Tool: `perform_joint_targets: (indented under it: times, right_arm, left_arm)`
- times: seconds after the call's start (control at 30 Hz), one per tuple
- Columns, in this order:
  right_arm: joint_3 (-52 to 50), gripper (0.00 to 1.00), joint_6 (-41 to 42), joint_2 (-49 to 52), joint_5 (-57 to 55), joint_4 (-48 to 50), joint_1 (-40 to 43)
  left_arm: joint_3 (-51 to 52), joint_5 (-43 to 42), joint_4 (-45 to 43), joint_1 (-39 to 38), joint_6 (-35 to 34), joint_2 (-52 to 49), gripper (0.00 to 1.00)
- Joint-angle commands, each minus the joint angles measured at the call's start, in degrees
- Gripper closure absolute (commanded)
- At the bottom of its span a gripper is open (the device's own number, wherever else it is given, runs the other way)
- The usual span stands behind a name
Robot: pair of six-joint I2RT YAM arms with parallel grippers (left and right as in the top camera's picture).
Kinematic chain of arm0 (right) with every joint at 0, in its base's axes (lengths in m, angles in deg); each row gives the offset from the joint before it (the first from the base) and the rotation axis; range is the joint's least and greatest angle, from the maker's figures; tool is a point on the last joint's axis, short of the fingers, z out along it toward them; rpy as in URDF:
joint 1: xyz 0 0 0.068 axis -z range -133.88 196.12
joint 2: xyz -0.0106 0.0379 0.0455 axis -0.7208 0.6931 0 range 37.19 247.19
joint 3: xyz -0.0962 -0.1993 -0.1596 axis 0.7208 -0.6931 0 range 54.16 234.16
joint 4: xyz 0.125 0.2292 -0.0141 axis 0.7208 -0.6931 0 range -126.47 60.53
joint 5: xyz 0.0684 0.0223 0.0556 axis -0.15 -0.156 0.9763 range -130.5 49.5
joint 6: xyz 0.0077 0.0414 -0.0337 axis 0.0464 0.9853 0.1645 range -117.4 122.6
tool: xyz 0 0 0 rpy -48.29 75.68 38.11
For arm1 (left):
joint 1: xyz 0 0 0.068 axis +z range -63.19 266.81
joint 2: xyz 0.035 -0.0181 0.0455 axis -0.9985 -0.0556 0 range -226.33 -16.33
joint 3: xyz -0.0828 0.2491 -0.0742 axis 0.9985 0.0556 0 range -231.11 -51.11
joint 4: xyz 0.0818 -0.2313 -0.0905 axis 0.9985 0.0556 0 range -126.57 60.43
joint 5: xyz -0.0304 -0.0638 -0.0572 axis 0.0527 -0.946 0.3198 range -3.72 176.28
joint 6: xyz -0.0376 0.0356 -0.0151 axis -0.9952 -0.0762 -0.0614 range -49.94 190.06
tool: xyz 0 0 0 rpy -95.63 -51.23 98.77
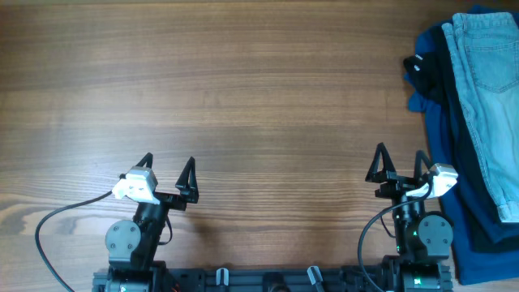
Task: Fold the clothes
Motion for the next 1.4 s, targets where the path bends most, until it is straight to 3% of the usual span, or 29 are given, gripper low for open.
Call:
perform_joint_targets:
  times: [0.0,0.23,0.5,0.67,0.8,1.03,1.2,1.37]
  right_arm:
    - [2.8,0.0,1.9,0.5,4.7,0.0,-0.5]
    - [18.3,0.01,1.8,9.6,8.9,-8.4,-0.5]
    - [52.2,0.0,-1.9,37.6,13.4,-26.6,-0.5]
    - [69.7,0.0,-11.9,54.4,13.8,-39.8,-0.5]
    - [81.2,0.0,-14.7,66.0,7.2,-46.3,-0.4]
    - [85.3,0.01,-20.7,74.3,-11.0,-45.6,0.0]
    - [86.7,0.01,-23.6,83.8,-12.2,-43.5,5.9]
    - [87.6,0.0,-30.1,90.0,-14.9,-34.0,8.6]
  left_arm:
    - [0.5,0.5,-0.1,-0.2,1.2,0.4,0.0]
    - [0.5,0.5,-0.1,-0.2,1.2,0.4,0.0]
    - [0.5,0.5,-0.1,-0.2,1.2,0.4,0.0]
    - [0.5,0.5,-0.1,-0.2,1.2,0.4,0.0]
    - [0.5,0.5,-0.1,-0.2,1.2,0.4,0.0]
    - [0.5,0.5,-0.1,-0.2,1.2,0.4,0.0]
    - [0.5,0.5,-0.1,-0.2,1.2,0.4,0.0]
    - [0.5,0.5,-0.1,-0.2,1.2,0.4,0.0]
